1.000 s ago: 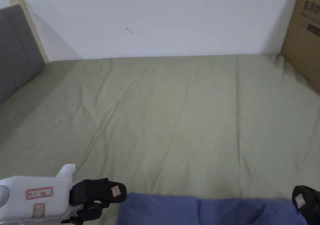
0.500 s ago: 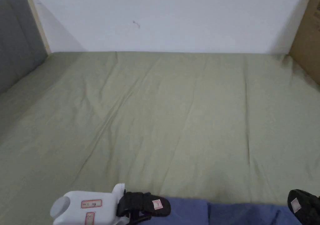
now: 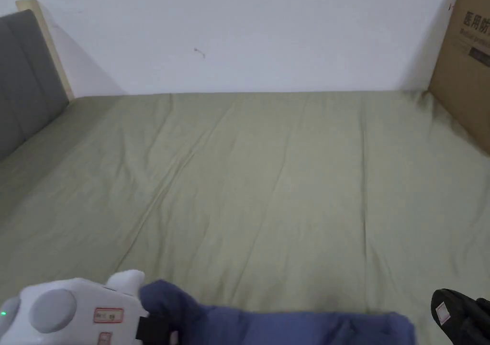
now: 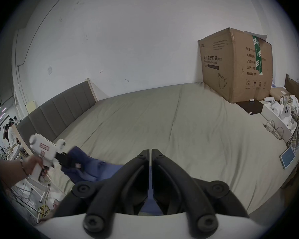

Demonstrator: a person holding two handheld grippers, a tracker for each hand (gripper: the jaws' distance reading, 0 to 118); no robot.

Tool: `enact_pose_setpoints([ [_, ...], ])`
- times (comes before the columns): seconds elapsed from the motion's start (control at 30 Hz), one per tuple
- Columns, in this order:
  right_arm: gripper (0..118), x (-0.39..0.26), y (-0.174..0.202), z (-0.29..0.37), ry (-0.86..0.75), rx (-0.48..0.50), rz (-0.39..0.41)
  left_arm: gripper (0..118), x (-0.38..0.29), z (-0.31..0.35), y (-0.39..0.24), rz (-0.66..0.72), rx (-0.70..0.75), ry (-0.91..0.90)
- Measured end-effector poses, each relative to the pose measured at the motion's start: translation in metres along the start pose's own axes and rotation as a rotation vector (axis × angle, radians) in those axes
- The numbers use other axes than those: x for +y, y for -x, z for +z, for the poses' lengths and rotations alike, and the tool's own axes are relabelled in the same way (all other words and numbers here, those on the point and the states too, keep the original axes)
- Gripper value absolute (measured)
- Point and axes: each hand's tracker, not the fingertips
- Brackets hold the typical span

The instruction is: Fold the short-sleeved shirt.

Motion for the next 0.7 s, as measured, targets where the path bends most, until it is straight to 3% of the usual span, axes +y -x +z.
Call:
enact_pose_setpoints([
  [0.07,3,-0.003,-0.007,0.002,0.002,0.000,-0.017,10,0.001,0.025,0.013,-0.040,0.282,-0.021],
  [0.17,3,-0.009,-0.015,0.003,0.009,-0.003,-0.046,10,0.009,0.044,0.004,-0.137,0.387,-0.056],
  [0.4,3,-0.011,-0.030,0.010,0.008,0.003,-0.108,15,0.010,0.015,-0.070,0.093,-0.145,0.047],
  [0.43,3,-0.010,-0.031,0.012,0.005,0.001,-0.109,29,0.014,0.001,-0.082,0.081,-0.169,0.063],
  [0.47,3,-0.009,-0.032,0.014,0.001,-0.003,-0.107,57,0.013,-0.012,-0.103,0.064,-0.197,0.077],
  [0.5,3,-0.009,-0.033,0.015,-0.001,-0.005,-0.104,93,0.015,-0.025,-0.114,0.046,-0.235,0.086],
  [0.53,3,-0.009,-0.034,0.017,-0.003,-0.008,-0.100,118,0.016,-0.041,-0.125,0.043,-0.295,0.111],
  [0.6,3,-0.008,-0.036,0.019,-0.002,-0.014,-0.094,116,0.013,-0.062,-0.151,0.103,-0.443,0.111],
  [0.7,3,-0.010,-0.038,0.019,0.003,-0.016,-0.090,118,0.016,-0.073,-0.165,0.099,-0.523,0.105],
])
